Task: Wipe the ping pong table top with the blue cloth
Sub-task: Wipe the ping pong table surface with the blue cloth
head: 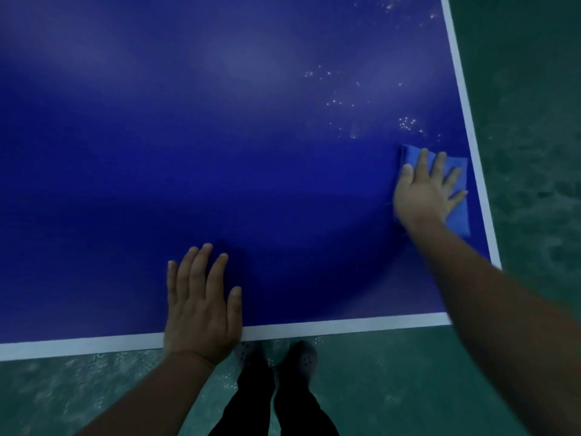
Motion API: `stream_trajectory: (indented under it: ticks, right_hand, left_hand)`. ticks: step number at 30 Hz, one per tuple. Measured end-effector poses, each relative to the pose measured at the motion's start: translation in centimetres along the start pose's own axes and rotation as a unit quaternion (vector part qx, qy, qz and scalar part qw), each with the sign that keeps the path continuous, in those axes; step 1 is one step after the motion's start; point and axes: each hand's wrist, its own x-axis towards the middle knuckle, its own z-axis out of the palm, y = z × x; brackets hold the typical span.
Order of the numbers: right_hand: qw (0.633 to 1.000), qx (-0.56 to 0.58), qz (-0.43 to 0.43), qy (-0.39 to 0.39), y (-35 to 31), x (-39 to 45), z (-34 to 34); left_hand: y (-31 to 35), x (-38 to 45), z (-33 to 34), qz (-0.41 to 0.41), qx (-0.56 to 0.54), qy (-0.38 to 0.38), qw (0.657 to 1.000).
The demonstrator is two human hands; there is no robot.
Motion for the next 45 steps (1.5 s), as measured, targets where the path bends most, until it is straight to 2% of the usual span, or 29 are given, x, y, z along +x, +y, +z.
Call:
stream_trajectory:
  ticks: [1,3,5,6,7,8,9,11,13,14,15,16,18,19,20,22,23,24,26,29,33,36,37,38,40,42,43,45]
  right_hand:
    - [1.000,-0.009,-0.015,0.021,-2.0,-2.2,0.8]
    - [0.989,-0.028,-0.145,0.033,-6.3,-8.4,3.0]
    - [0.929,-0.063,-0.364,-0.010,-8.2,-14.3,4.7]
    - [0.897,-0.079,-0.434,-0.030,-7.8,-14.9,4.8]
    - [0.881,-0.086,-0.464,-0.032,-6.8,-13.2,4.4]
    - [0.895,-0.092,-0.437,-0.008,-5.5,-10.4,3.7]
    - [0.922,-0.102,-0.373,0.015,-3.9,-7.2,2.8]
    - [0.981,-0.074,-0.178,0.021,-0.1,-1.1,0.4]
    - [0.999,-0.010,-0.034,-0.004,1.5,0.7,-0.8]
    - [1.000,-0.005,-0.019,0.003,0.8,-0.7,-0.3]
    - [0.998,-0.016,-0.053,0.015,-0.6,-2.9,0.6]
    - [0.990,-0.027,-0.135,0.017,-1.8,-5.6,1.8]
    - [0.943,-0.077,-0.324,-0.012,-3.0,-10.2,3.6]
    - [0.930,-0.096,-0.355,-0.021,-2.8,-10.2,3.5]
    - [0.941,-0.093,-0.323,-0.024,-2.3,-8.9,3.0]
    - [0.985,-0.056,-0.164,-0.021,-1.1,-5.7,1.7]
    - [0.992,-0.039,-0.117,-0.036,-0.9,-5.3,1.2]
    - [0.992,-0.038,-0.115,-0.032,-1.3,-5.9,1.4]
    - [0.974,-0.062,-0.217,-0.003,-4.0,-10.0,2.5]
    - [0.915,-0.081,-0.393,-0.029,-9.7,-15.3,4.9]
    - [0.889,-0.052,-0.453,-0.047,-20.5,-15.3,6.6]
    - [0.859,-0.067,-0.505,-0.057,-24.0,-12.5,7.0]
    - [0.864,-0.086,-0.495,-0.043,-23.6,-10.2,6.6]
    - [0.886,-0.097,-0.453,-0.026,-22.4,-7.3,6.0]
    - [0.948,-0.082,-0.306,-0.016,-19.1,-1.2,4.2]
    - [0.976,-0.048,-0.207,-0.049,-17.0,0.5,2.7]
    - [0.972,-0.055,-0.225,-0.042,-17.0,-0.8,3.0]
    - [0.922,-0.088,-0.377,-0.021,-18.3,-5.9,4.6]
  left_hand:
    - [0.0,0.0,-0.1,-0.003,-0.001,-0.004,1.000]
    - [0.1,0.1,-0.2,-0.005,0.001,-0.011,1.000]
    - [0.1,0.1,-0.2,-0.005,0.007,-0.012,1.000]
    - [0.1,0.1,-0.2,-0.004,0.009,-0.011,1.000]
    - [0.1,0.1,-0.2,-0.002,0.007,-0.010,1.000]
    - [0.1,0.1,-0.2,-0.001,0.005,-0.008,1.000]
    - [0.1,0.2,-0.2,-0.001,0.005,-0.008,1.000]
    - [0.2,0.1,-0.2,-0.002,0.006,-0.012,1.000]
    - [0.2,0.1,-0.3,-0.004,0.007,-0.016,1.000]
    - [0.2,0.1,-0.3,-0.005,0.005,-0.019,1.000]
    - [0.2,0.1,-0.4,-0.005,0.005,-0.020,1.000]
    - [0.1,0.1,-0.4,-0.006,0.006,-0.024,1.000]
    - [0.2,0.2,-0.4,-0.008,0.017,-0.040,0.999]
    - [0.2,0.3,-0.4,-0.009,0.026,-0.050,0.998]
    - [0.2,0.4,-0.3,-0.011,0.036,-0.060,0.998]
    - [0.1,0.4,-0.2,-0.011,0.049,-0.068,0.996]
    - [0.1,0.3,-0.2,-0.009,0.051,-0.069,0.996]
    - [0.0,0.3,-0.2,-0.007,0.050,-0.070,0.996]
    - [-0.2,0.4,-0.2,-0.004,0.049,-0.068,0.997]
    - [-0.1,0.2,-0.2,-0.014,0.027,-0.046,0.998]
    - [-0.1,0.1,0.0,-0.022,0.021,-0.029,0.999]
    - [-0.1,0.2,0.2,-0.025,0.027,-0.039,0.999]
    - [-0.1,0.2,0.1,-0.024,0.031,-0.046,0.998]
    - [-0.1,0.3,0.1,-0.023,0.036,-0.054,0.998]
    - [-0.1,0.3,0.0,-0.022,0.047,-0.068,0.996]
    - [-0.1,0.3,0.0,-0.022,0.052,-0.082,0.995]
    - [-0.1,0.4,-0.1,-0.022,0.051,-0.084,0.995]
    - [-0.1,0.4,-0.3,-0.021,0.057,-0.086,0.994]
